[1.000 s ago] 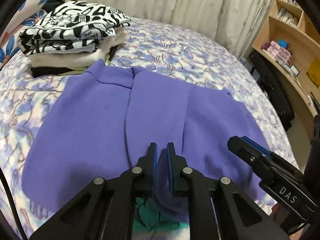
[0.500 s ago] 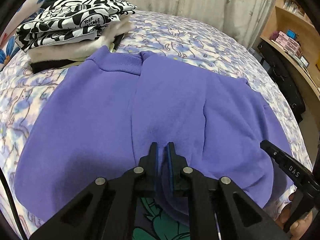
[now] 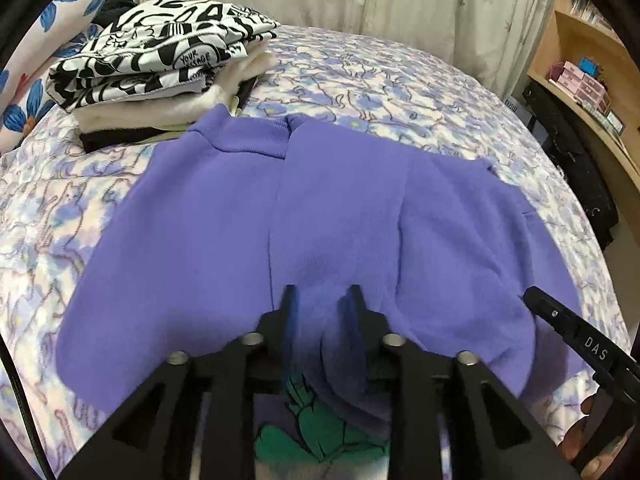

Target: Fold large clothes

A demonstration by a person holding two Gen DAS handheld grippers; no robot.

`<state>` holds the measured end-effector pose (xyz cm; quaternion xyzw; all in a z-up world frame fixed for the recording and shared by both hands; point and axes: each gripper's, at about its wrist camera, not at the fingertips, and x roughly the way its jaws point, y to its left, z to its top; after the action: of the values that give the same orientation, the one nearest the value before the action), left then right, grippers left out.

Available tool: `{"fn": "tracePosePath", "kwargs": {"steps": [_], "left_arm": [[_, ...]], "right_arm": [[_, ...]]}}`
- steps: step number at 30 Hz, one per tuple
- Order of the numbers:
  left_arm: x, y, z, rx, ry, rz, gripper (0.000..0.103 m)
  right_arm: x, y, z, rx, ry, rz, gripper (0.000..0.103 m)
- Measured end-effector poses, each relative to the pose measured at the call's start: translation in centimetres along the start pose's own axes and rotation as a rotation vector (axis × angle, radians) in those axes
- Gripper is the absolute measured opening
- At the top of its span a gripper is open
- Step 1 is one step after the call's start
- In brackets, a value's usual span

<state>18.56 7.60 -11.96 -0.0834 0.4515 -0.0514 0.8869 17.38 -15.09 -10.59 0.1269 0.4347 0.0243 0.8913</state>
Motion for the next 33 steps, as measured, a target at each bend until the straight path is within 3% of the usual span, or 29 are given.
{"fn": "tracePosePath", "kwargs": {"steps": [1,2,10,15,22,28,33], "left_arm": [[-0.7,0.0,0.0,0.000,-0.009,0.008,0.055],[-1.4,0.0,-0.1,0.000,-0.022,0.015,0.064],[-8.3,0.1,-1.4,0.051,-0.109,0.077,0.064],[-11.8,1.4,-2.2,0.021,-0.123,0.065,0.066],[-16.1,3.5,-4.1,-0.006,-0.168,0.052,0.077],[-17.0,5.9,-6.0,-0.037,-0.155,0.017,0.079],[-14.8,8.5,-7.7,-0.108,-0.089,-0.034,0.079]], "right_arm": [[-0.4,0.0,0.0,0.002,-0.001,0.001,0.003],[-1.0,0.2,-0.1,0.003,-0.002,0.004,0.003],[-5.9,2.1,-1.6,-0.039,-0.041,-0.005,0.003],[-8.9,3.6,-2.5,-0.062,-0.059,0.001,0.003],[-12.3,6.1,-3.9,-0.117,-0.098,-0.009,0.003],[-14.0,8.2,-5.0,-0.163,-0.126,-0.016,0.020],[-13.4,9.4,-5.3,-0.188,-0.129,-0.017,0.022]]}}
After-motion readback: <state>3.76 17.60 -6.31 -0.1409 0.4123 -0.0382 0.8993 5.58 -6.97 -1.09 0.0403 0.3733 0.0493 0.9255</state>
